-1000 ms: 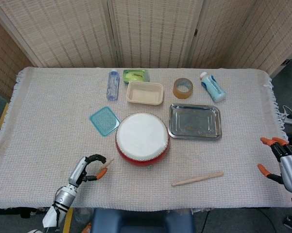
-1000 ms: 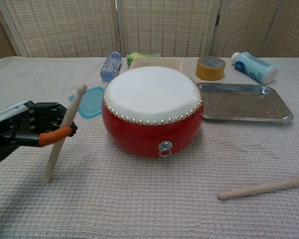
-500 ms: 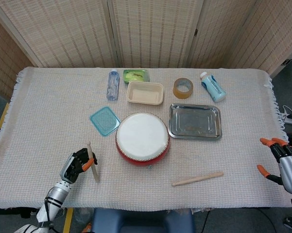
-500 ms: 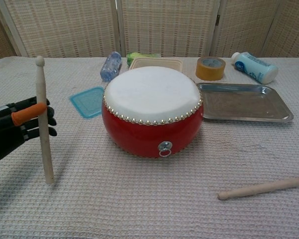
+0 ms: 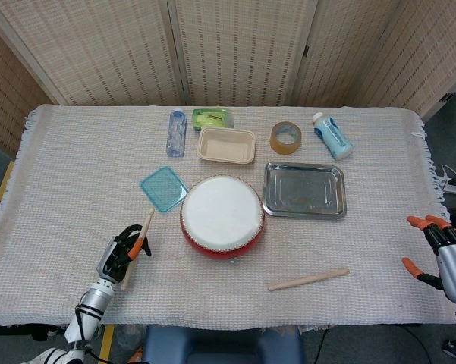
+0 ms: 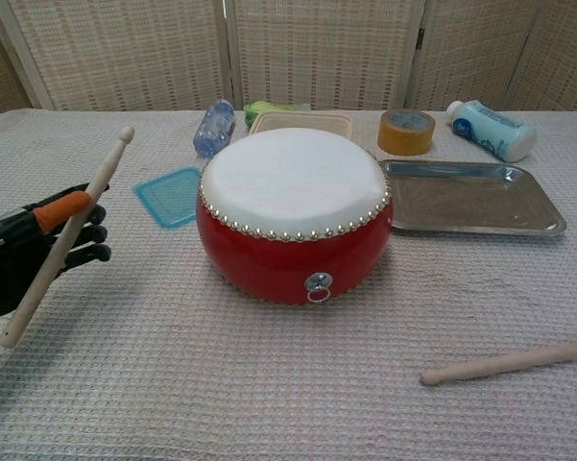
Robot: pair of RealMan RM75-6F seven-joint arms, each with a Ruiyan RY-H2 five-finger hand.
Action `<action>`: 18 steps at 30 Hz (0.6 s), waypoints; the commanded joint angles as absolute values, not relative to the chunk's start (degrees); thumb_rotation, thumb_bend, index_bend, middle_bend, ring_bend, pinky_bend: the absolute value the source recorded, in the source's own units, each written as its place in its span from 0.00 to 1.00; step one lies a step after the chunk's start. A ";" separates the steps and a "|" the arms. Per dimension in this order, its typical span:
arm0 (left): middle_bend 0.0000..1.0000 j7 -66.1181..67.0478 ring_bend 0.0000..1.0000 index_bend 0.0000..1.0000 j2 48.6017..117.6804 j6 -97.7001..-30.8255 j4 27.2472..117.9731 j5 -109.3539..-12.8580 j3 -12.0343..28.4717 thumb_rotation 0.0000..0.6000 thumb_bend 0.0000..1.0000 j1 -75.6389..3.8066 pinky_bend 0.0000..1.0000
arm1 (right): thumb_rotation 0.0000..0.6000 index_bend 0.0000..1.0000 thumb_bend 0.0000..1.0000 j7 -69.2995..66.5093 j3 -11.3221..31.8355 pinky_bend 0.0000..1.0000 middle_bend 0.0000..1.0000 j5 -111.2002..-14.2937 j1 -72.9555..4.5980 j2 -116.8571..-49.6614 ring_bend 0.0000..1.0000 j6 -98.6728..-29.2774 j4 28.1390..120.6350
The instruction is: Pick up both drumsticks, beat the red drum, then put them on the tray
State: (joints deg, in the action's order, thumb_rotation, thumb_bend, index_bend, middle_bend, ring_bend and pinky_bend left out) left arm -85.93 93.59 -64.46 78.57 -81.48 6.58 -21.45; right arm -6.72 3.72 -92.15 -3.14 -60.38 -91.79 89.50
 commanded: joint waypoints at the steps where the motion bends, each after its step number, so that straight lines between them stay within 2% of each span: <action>1: 0.60 -86.33 0.56 0.40 93.88 -64.21 80.43 -78.66 8.68 1.00 0.49 -21.03 0.54 | 1.00 0.23 0.13 -6.77 3.75 0.37 0.28 -92.19 -3.12 -60.37 0.19 -91.90 89.46; 6: 0.60 -85.02 0.55 0.37 94.26 -63.10 81.95 -75.22 10.73 1.00 0.48 -20.73 0.53 | 1.00 0.23 0.13 -6.93 3.78 0.37 0.28 -92.14 -3.07 -60.33 0.19 -91.99 89.34; 10: 0.59 -82.61 0.55 0.32 94.44 -61.88 83.26 -72.83 12.05 1.00 0.43 -20.63 0.50 | 1.00 0.23 0.13 -7.14 3.79 0.37 0.28 -92.08 -3.03 -60.39 0.20 -92.02 89.20; 14: 0.59 -80.30 0.55 0.37 95.11 -61.73 83.22 -71.82 12.64 1.00 0.37 -20.30 0.50 | 1.00 0.23 0.13 -7.39 3.81 0.37 0.28 -91.95 -2.95 -60.41 0.20 -92.09 88.99; 18: 0.61 -78.60 0.56 0.44 95.98 -62.30 83.41 -70.97 13.59 1.00 0.36 -19.77 0.51 | 1.00 0.23 0.13 -7.59 3.77 0.37 0.28 -91.90 -2.96 -60.45 0.20 -91.97 88.81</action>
